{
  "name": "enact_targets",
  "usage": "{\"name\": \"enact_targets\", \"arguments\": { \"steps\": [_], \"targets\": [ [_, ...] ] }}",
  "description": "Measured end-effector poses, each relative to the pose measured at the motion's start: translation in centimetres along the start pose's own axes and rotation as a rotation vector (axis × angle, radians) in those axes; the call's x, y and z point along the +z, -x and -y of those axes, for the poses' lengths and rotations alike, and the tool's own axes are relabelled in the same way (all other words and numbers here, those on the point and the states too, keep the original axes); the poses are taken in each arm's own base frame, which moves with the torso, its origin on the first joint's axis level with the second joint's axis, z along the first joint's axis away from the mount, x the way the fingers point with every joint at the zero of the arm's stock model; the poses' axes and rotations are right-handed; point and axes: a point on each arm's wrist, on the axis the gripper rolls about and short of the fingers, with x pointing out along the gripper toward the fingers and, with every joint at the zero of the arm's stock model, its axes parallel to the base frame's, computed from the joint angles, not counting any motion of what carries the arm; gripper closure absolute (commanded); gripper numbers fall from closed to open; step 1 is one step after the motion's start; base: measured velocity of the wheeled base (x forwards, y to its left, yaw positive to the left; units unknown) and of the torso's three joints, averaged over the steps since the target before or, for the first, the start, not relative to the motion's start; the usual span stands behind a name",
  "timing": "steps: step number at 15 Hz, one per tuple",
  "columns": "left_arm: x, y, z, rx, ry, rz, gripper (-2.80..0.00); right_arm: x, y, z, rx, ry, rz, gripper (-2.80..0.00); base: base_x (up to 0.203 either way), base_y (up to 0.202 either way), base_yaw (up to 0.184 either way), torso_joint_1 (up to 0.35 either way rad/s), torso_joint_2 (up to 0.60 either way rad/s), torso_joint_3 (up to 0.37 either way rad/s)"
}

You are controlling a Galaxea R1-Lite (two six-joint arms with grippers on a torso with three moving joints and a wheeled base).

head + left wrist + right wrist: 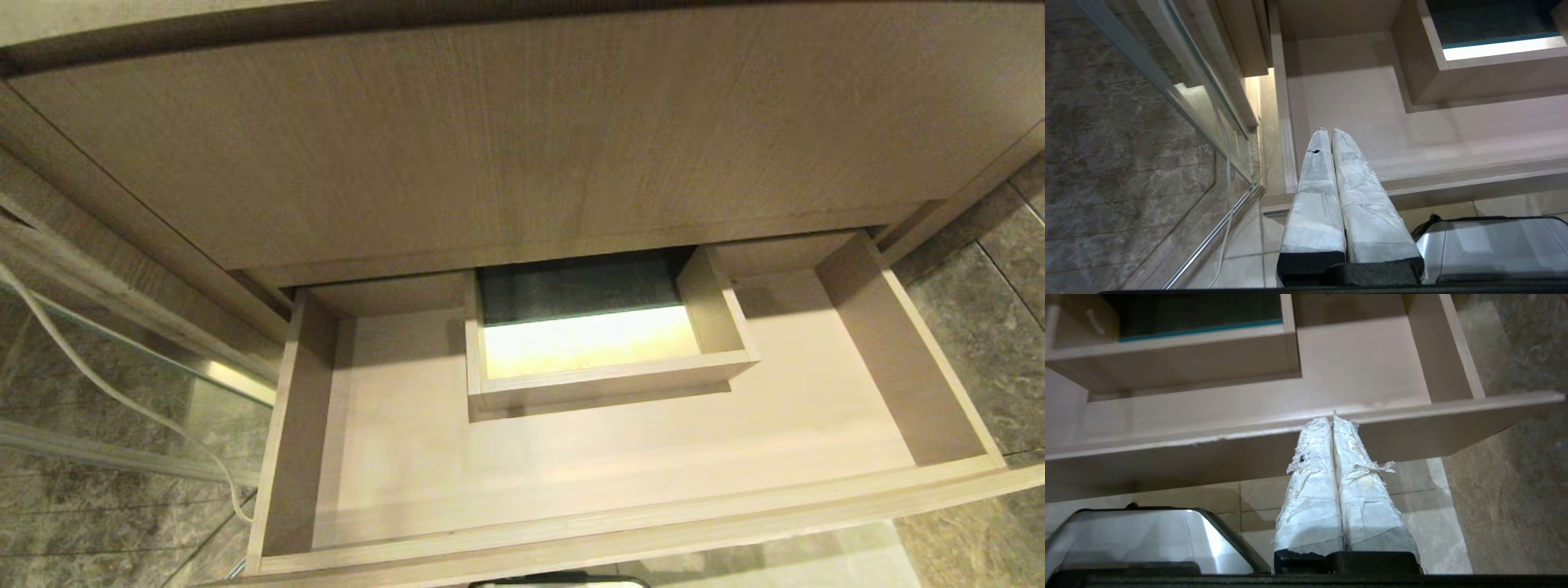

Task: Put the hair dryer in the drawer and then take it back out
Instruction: Pick up the hairdryer

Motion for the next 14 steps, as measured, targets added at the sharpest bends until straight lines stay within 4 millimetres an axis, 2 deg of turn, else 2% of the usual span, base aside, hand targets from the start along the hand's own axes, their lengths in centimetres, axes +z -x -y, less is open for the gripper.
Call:
{"name": "enact_targets", "arguments": {
  "steps": [6,14],
  "targets": [
    [0.01,0.00,0.00,-0.001,0.000,0.001,0.00,0.00,0.00,0.00,0.000,0.000,-0.001,0.00,0.000,0.000,0.000,0.150,-0.47,-0.216],
    [0.04,0.00,0.00,0.000,0.000,0.003,0.00,0.00,0.00,0.00,0.000,0.000,-0.001,0.00,0.000,0.000,0.000,0.347,-0.51,-0.241]
  ]
}}
